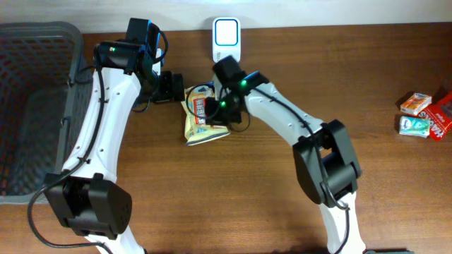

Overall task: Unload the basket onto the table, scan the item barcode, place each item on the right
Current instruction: 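Reach the right gripper to the yellow snack bag and grasp it, then drag the yellow bag with the right gripper to the table center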

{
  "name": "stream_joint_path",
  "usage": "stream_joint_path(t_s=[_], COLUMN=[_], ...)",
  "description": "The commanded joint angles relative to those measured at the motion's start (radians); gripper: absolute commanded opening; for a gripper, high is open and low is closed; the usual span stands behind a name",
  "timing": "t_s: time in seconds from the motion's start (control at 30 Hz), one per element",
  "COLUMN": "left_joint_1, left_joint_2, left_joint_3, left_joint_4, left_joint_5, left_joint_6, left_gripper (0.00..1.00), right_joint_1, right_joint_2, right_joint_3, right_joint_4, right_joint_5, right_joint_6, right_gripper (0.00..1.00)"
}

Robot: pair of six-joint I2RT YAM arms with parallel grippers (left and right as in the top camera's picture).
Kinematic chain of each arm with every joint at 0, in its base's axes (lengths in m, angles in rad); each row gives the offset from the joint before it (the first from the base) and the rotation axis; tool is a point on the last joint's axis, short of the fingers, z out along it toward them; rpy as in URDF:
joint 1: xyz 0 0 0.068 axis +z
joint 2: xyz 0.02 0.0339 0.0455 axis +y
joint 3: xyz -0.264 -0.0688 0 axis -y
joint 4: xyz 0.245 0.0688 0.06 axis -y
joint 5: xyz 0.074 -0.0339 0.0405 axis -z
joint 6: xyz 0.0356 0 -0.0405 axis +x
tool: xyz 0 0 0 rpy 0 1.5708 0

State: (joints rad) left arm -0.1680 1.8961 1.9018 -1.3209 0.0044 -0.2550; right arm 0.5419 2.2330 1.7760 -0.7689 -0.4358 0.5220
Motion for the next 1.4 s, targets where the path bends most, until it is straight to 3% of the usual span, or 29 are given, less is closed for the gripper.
stream_joint_path(t_s=[0.0, 0.17, 0.33, 0.47, 0.57, 0.63, 0.7, 0.83, 1.0, 1.1, 1.2, 1.37], left_joint_1=[0.000, 0.000, 0.000, 0.000, 0.000, 0.000, 0.000, 0.000, 0.000, 0.000, 0.000, 0.000], left_joint_2=[-0.002, -0.002, -0.002, -0.002, -0.002, -0.002, -0.002, -0.002, -0.002, -0.002, -0.002, -0.002], left_joint_3=[0.000, 0.000, 0.000, 0.000, 0.000, 0.000, 0.000, 0.000, 0.000, 0.000, 0.000, 0.000], left_joint_4=[0.000, 0.000, 0.000, 0.000, 0.000, 0.000, 0.000, 0.000, 0.000, 0.000, 0.000, 0.000], left_joint_5=[0.007, 0.007, 0.007, 0.007, 0.007, 0.007, 0.007, 0.007, 0.007, 0.008, 0.007, 0.007], left_joint_6=[-0.010, -0.010, -0.010, -0.010, -0.010, -0.010, -0.010, -0.010, -0.010, -0.010, -0.010, -0.010], left_gripper=[0.99, 0.99, 0.99, 0.99, 0.99, 0.99, 0.99, 0.99, 0.99, 0.99, 0.99, 0.99], right_joint_1=[0.013, 0.008, -0.018, -0.105, -0.201, -0.245, -0.247, -0.165, -0.096, -0.107, -0.141, -0.152], right_joint_2=[0.035, 0.065, 0.064, 0.035, -0.035, -0.071, -0.071, -0.067, -0.066, -0.066, -0.079, -0.102], right_joint_3=[-0.011, -0.011, -0.011, 0.004, 0.070, 0.098, 0.096, 0.033, -0.145, -0.220, -0.186, 0.060], right_joint_4=[0.003, -0.024, -0.212, -0.286, -0.326, -0.341, -0.355, -0.356, -0.196, -0.203, -0.302, -0.508], right_joint_5=[0.109, 0.167, 0.556, 0.718, 0.559, 0.114, -0.067, -0.034, 0.000, 0.185, 0.204, 0.213], right_joint_6=[0.082, 0.081, 0.074, 0.035, 0.032, 0.009, -0.120, -0.151, -0.062, -0.062, -0.222, -0.286], right_gripper=[0.04, 0.04, 0.04, 0.04, 0.04, 0.09, 0.04, 0.04, 0.04, 0.04, 0.04, 0.04])
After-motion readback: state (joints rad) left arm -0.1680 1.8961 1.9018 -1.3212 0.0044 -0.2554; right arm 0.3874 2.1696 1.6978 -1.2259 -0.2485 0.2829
